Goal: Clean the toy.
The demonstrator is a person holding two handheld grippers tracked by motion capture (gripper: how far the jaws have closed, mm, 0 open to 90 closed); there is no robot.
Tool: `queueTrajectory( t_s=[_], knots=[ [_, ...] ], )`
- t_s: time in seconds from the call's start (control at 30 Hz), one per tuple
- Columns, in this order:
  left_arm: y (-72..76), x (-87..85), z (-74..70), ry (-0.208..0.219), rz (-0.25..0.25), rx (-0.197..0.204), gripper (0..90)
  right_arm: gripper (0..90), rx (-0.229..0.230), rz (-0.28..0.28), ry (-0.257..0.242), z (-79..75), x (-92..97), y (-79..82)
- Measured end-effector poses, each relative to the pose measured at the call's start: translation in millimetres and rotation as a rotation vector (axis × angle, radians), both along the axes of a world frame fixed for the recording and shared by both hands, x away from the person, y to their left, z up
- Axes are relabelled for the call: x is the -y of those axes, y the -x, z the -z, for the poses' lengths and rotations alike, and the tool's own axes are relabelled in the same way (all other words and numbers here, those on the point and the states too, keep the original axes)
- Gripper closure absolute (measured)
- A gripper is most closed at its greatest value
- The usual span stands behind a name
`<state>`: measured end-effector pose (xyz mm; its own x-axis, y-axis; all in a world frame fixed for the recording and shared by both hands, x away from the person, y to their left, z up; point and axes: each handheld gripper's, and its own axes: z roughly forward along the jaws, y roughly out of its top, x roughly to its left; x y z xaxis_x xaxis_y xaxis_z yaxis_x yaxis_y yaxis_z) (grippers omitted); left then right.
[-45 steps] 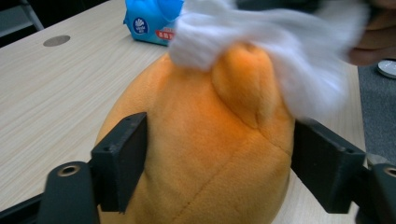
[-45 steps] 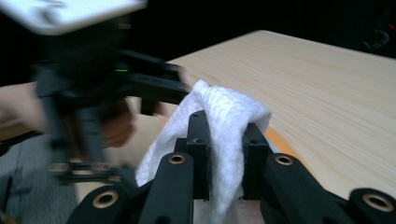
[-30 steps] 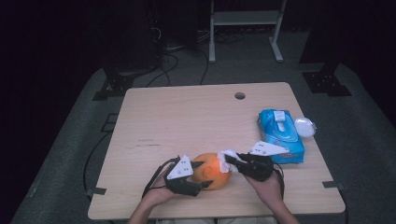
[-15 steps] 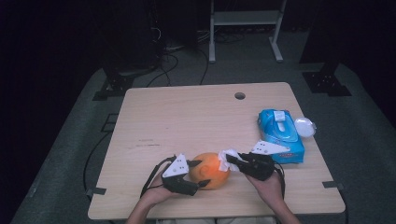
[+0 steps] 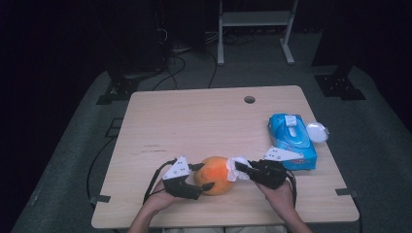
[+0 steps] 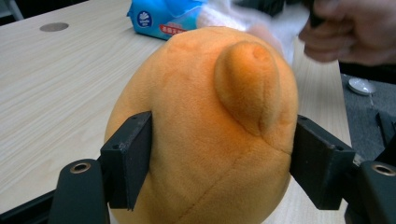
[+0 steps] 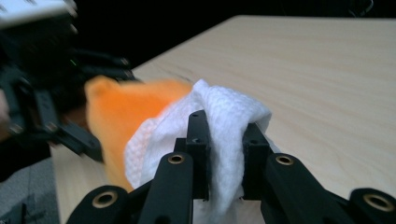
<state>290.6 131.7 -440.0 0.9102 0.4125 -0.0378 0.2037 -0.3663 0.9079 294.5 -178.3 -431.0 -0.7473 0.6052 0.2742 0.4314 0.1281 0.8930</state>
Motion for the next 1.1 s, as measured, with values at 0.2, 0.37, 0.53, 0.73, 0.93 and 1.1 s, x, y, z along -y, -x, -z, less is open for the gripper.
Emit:
queueTrajectory(
  t_s=[0.2,0.37,0.53,0.73,0.93,1.1],
  knots=[
    [-0.8,-1.8,0.5,0.004,-0.003,-0.006,27.0,77.3,-0.008,0.022,0.012,4.0,-1.9,-2.5],
    [-2.3,-4.2,1.3,0.016,-0.011,-0.019,26.8,77.3,-0.030,0.009,-0.006,8.4,-3.6,-4.0],
    [1.0,0.4,0.5,-0.011,0.010,-0.001,26.5,77.2,-0.032,0.013,-0.041,1.9,-2.1,-2.6],
    [2.3,4.2,0.5,-0.022,0.029,0.004,26.6,77.2,-0.021,0.016,-0.042,1.0,-0.3,-3.4],
    [6.7,13.9,-1.6,-0.035,0.016,0.011,26.6,77.2,0.017,-0.023,-0.058,-10.5,-10.0,7.4],
    [7.9,19.1,-3.2,-0.038,0.025,0.022,26.1,77.3,0.039,-0.021,-0.019,-8.9,-12.9,6.5]
  ],
)
